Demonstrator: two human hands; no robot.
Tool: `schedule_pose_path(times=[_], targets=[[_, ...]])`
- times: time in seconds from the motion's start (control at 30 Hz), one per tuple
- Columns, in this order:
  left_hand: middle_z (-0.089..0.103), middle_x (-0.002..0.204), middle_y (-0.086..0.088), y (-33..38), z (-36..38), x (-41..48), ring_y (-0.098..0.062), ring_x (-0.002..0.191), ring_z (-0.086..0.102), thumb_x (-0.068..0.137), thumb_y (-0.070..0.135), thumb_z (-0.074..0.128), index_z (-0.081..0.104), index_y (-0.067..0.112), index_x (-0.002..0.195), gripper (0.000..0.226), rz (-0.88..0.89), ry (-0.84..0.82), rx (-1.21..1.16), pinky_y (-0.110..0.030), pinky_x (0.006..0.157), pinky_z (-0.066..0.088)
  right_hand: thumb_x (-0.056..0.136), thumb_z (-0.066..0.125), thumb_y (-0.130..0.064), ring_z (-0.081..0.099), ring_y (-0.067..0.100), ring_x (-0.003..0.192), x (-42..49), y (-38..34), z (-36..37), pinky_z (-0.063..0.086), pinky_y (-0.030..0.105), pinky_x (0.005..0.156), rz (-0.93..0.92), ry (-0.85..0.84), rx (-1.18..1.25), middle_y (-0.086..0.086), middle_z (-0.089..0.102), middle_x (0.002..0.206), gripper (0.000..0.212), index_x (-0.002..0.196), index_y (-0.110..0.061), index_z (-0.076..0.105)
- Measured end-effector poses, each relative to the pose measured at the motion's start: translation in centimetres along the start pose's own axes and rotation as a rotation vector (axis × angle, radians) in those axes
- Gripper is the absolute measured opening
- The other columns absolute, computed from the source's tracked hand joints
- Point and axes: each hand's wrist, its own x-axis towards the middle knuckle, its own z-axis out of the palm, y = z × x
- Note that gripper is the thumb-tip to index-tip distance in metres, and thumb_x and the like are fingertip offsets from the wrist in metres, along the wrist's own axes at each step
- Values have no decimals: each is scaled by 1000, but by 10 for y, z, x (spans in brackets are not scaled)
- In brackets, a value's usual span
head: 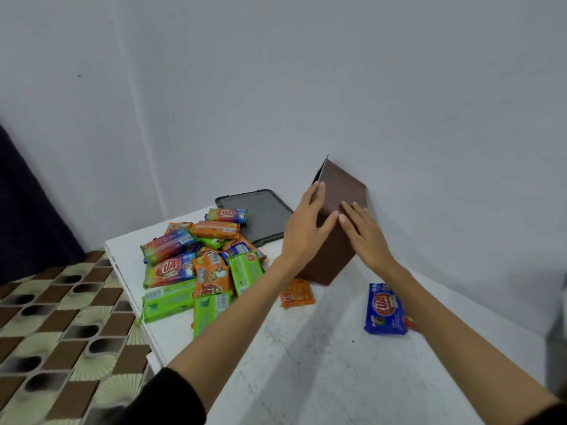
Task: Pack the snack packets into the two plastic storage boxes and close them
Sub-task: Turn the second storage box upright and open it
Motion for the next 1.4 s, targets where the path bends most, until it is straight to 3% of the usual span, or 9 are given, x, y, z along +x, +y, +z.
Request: schedule_pose_path(times=[0.17,0.3,0.5,0.67,0.83,1.0,1.13,1.23,1.4], targets=[[45,143,-2,34,7,-20,-13,119,54,95,24,48,41,25,139,44,13,130,-169,-24,92,44,100,30,-33,6,16,146,-33,6,-8,5,33,117,12,43,175,0,15,157,46,145,-24,27],[57,74,1,60,1,-25,-6,61,45,96,18,46,43,24,138,42,-101,259,-273,-23,62,41,100,33,-30,18,17,144,-56,-8,-17,13,31,117,0,73,268,3,27,154,42,141,-23,37],[65,121,-2,77,-27,-44,4,106,55,96,20,49,52,16,132,36,-121,232,-274,0,84,38,99,36,-32,15,17,145,-110,-34,-33,13,28,115,-48,11,192,2,22,155,46,144,-23,31],[57,118,15,62,-64,-67,28,95,46,96,12,46,47,8,134,38,-97,227,-328,1,89,38,99,35,-36,38,11,133,-136,-45,-41,29,21,104,-145,79,8,-3,44,144,43,139,-24,42],[65,72,13,25,-98,-76,3,70,51,96,11,45,53,8,130,35,-116,233,-231,-9,66,40,98,37,-37,34,18,131,-108,-27,-54,32,28,102,-135,141,-37,4,39,143,44,141,-33,36],[69,108,-4,27,-91,-96,-18,99,62,95,17,43,63,20,118,30,-101,344,-153,-28,89,47,91,34,-57,23,32,139,-45,-3,-66,24,47,114,44,20,-31,14,23,150,56,143,-46,17],[23,152,-3,41,-66,-120,-3,136,12,88,49,31,26,38,140,54,-318,458,-92,-24,112,7,81,25,-73,22,35,141,-12,4,-65,19,49,113,151,-53,-39,18,19,153,67,142,-53,5],[1,156,-2,54,-50,-127,-5,138,-7,78,64,30,0,45,140,72,-425,396,-122,-35,113,-3,80,21,-75,27,33,140,-1,-2,-60,20,50,113,118,-131,5,11,23,154,69,142,-52,1],[7,152,-7,60,-45,-118,-23,142,2,74,68,36,8,43,144,79,-456,415,-126,-47,115,6,88,22,-68,31,30,139,0,-8,-58,20,48,114,126,-165,-4,-8,23,155,59,143,-51,7]])
